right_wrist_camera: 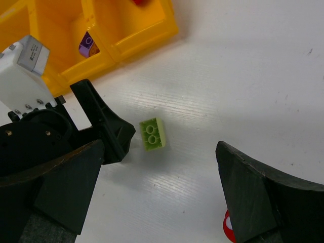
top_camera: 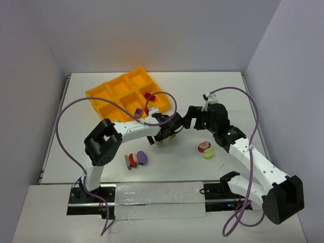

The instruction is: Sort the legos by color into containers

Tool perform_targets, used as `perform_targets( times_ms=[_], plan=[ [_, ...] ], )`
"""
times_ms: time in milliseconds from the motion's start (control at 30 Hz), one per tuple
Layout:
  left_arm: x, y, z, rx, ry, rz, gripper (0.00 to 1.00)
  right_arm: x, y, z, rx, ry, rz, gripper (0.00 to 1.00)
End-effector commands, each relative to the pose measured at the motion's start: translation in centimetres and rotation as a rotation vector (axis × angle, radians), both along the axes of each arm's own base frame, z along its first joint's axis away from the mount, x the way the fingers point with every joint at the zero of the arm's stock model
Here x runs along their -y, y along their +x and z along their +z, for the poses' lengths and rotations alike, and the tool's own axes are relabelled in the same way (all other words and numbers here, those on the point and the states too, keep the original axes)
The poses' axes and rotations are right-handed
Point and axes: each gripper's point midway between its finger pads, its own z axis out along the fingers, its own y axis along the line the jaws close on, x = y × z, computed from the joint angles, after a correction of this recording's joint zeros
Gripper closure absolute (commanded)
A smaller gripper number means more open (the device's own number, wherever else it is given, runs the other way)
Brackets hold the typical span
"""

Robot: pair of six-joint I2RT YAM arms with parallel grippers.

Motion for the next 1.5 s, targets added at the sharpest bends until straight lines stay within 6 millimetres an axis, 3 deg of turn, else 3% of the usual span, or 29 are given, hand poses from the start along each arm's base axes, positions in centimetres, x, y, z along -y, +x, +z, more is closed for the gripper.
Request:
perform_targets(
  times_ms=[0, 267, 767, 1133, 1200, 1333, 1467],
  plan=[
    [0.0, 0.5, 3.2, 0.068, -0.057, 0.051, 0.15, -0.3, 0.4, 1.5, 0.046, 0.034, 0.005, 0.02],
    [0.4, 0.0, 2.3, 0.038, -0.066, 0.032, 0.29, -0.4, 0.4, 1.6, 0.047, 0.035, 0.012, 0.01],
    [0.2, -1.2, 0.6, -0.011, -0.079, 0.023, 0.33, -0.5, 0.4, 1.6, 0.043, 0.041, 0.015, 0.02],
    [0.5, -1.3, -0.2, -0.030, -0.078, 0.008, 0.50, -0.5, 0.4, 1.8, 0.043, 0.049, 0.007, 0.02],
    [0.6, -1.4, -0.2, -0.035, -0.079, 0.005, 0.58, -0.5, 0.4, 1.7, 0.044, 0.052, 0.007, 0.02],
    [-0.7, -0.2, 2.0, 0.042, -0.034, 0.023, 0.88, -0.3, 0.4, 1.7, 0.042, 0.042, -0.001, 0.02],
    [-3.8, 3.0, 7.1, 0.139, -0.045, 0.055, 1.00, 0.0, 0.3, 1.8, 0.049, 0.034, -0.011, 0.02]
  ],
)
